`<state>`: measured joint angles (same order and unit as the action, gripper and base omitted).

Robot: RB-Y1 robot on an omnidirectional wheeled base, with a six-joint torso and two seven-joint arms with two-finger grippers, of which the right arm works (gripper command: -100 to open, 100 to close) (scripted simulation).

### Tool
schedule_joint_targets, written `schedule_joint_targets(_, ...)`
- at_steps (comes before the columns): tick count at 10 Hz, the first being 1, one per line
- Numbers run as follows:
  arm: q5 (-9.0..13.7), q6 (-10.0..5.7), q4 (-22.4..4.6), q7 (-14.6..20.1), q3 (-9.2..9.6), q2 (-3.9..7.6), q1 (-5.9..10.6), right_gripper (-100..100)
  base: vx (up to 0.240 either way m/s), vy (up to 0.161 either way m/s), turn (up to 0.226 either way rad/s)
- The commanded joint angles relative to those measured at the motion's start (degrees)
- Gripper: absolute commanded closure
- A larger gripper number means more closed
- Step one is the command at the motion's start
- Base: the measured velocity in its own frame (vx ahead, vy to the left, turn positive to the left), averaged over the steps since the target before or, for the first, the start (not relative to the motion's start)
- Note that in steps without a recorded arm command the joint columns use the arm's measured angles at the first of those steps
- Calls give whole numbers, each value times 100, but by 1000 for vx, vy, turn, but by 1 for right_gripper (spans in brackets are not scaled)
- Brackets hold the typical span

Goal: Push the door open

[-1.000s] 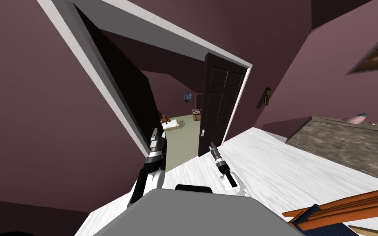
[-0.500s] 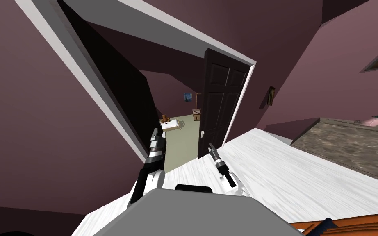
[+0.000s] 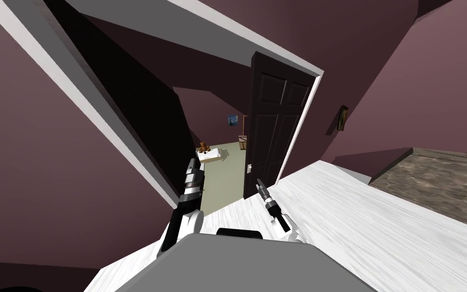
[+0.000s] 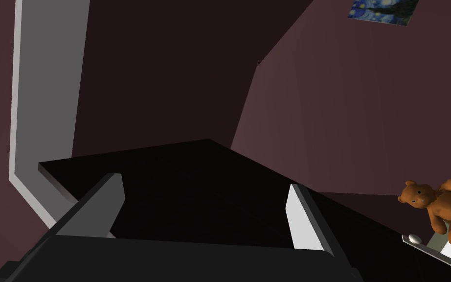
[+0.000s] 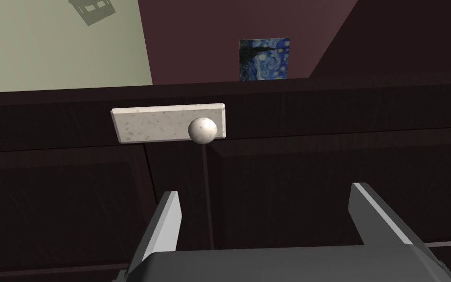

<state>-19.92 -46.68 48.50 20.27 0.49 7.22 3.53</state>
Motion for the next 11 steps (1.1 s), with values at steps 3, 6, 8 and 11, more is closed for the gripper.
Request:
schedule_joint_targets(3, -94, -135, -417, 91, 31, 8, 166, -100, 107, -86, 36)
schedule_joint_targets(6, -151, -237, -719, 137, 45, 6, 288, -100, 88, -80, 30)
schedule_joint_targets(8, -187, -301, -909, 166, 54, 5, 364, -100, 80, -64, 27)
schedule_joint_targets(11, -245, -403, -1211, 211, 68, 1, 485, -100, 83, -56, 30)
